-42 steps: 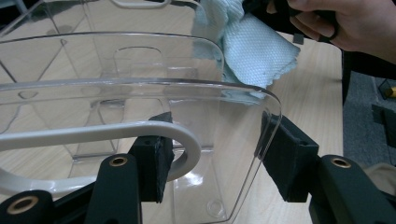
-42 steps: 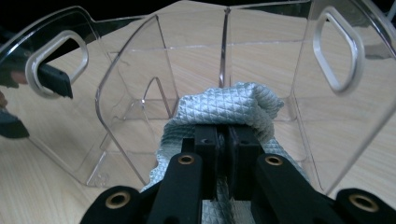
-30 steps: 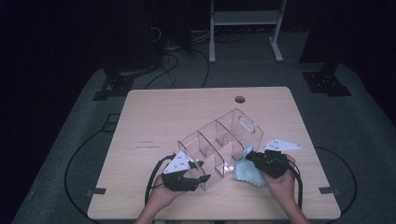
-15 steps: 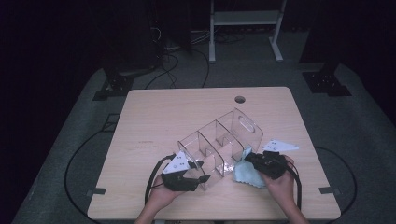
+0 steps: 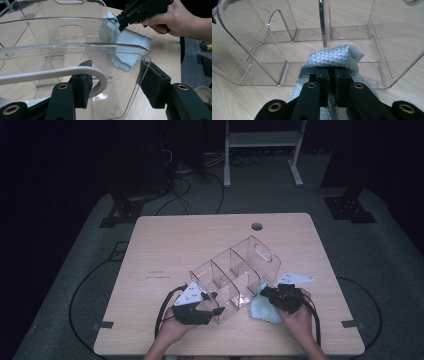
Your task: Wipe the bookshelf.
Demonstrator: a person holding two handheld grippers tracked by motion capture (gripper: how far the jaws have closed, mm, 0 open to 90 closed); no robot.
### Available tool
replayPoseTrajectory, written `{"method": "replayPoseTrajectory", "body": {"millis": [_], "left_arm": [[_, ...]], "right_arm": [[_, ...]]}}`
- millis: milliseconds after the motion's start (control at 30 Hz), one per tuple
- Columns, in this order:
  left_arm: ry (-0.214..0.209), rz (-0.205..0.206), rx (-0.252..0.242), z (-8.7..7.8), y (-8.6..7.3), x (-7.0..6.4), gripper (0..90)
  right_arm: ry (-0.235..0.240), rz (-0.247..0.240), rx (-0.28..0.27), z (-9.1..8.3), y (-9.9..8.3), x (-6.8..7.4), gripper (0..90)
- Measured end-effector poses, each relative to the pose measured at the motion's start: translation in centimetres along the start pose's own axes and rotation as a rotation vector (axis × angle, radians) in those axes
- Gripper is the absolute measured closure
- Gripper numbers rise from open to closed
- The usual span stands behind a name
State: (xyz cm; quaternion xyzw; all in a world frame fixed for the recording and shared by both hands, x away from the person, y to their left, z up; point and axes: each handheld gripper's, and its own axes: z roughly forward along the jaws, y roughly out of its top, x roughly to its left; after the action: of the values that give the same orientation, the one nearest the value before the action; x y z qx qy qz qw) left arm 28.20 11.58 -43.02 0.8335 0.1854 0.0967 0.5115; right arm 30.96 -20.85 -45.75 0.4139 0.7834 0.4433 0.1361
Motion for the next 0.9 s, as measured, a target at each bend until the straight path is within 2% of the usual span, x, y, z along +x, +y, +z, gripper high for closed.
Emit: {"method": "replayPoseTrajectory", "body": {"millis": [100, 200, 233, 300, 367, 467, 533, 733, 800, 900], "left_arm": [[0.001, 0.002, 0.003, 0.0, 0.0, 0.0, 45.7], [0.003, 0.001, 0.002, 0.0, 0.0, -0.1, 45.7], [0.003, 0.002, 0.003, 0.1, 0.0, -0.1, 45.8], [0.002, 0.002, 0.003, 0.0, 0.0, -0.1, 45.7], [0.001, 0.003, 0.002, 0.0, 0.0, 0.0, 45.8], [0.001, 0.003, 0.002, 0.0, 0.0, 0.0, 45.8], [0.002, 0.006, 0.003, 0.0, 0.0, 0.0, 45.8], [0.004, 0.006, 0.005, 0.0, 0.0, -0.1, 45.8], [0.003, 0.004, 0.004, 0.0, 0.0, -0.1, 45.9], [0.003, 0.005, 0.003, 0.0, 0.0, 0.0, 45.9]], "right_arm": [[0.019, 0.018, 0.007, 0.4, -0.4, -0.3, 83.8], [0.041, 0.061, 0.056, 1.4, -1.2, -0.9, 83.2], [0.038, 0.06, 0.069, 1.7, -1.4, -0.9, 83.2], [0.024, 0.046, 0.069, 1.6, -1.2, -0.7, 83.3], [0.018, 0.026, 0.023, 0.8, -0.6, -0.4, 83.4], [0.021, 0.019, -0.002, 0.2, -0.1, -0.4, 83.3], [0.027, 0.026, -0.003, 0.3, -0.3, -0.5, 83.3], [0.036, 0.061, 0.086, 2.0, -1.6, -1.0, 82.9], [0.044, 0.074, 0.086, 1.9, -1.5, -1.0, 82.7], [0.039, 0.06, 0.035, 1.0, -0.8, -0.7, 82.8]]}}
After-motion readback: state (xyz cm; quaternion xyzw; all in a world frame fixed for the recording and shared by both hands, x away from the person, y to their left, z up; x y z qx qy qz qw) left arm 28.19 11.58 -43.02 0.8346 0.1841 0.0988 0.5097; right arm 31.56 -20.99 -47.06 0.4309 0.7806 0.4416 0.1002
